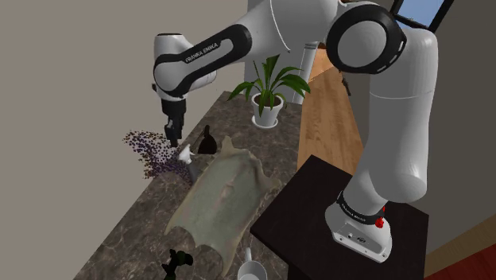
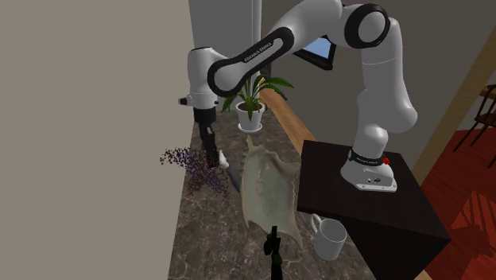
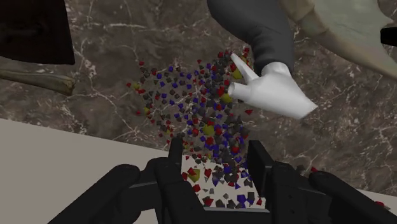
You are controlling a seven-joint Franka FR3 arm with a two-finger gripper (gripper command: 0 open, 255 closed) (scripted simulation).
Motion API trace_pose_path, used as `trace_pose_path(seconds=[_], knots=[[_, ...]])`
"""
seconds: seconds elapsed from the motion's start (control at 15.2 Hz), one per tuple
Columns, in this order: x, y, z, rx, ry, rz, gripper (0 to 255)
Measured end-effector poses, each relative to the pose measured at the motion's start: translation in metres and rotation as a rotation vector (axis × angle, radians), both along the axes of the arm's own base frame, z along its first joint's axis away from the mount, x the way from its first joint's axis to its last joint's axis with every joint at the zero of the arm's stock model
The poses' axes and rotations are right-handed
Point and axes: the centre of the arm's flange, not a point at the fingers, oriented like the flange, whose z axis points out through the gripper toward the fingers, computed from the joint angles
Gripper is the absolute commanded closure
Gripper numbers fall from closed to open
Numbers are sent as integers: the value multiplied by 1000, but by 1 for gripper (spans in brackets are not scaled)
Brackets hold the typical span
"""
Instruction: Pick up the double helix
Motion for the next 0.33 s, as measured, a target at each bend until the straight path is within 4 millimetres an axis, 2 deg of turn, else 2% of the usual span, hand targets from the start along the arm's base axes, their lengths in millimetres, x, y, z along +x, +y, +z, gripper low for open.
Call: trace_pose_path(seconds=[0.33], knots=[[-1,-2,23,-3,6,0,255]])
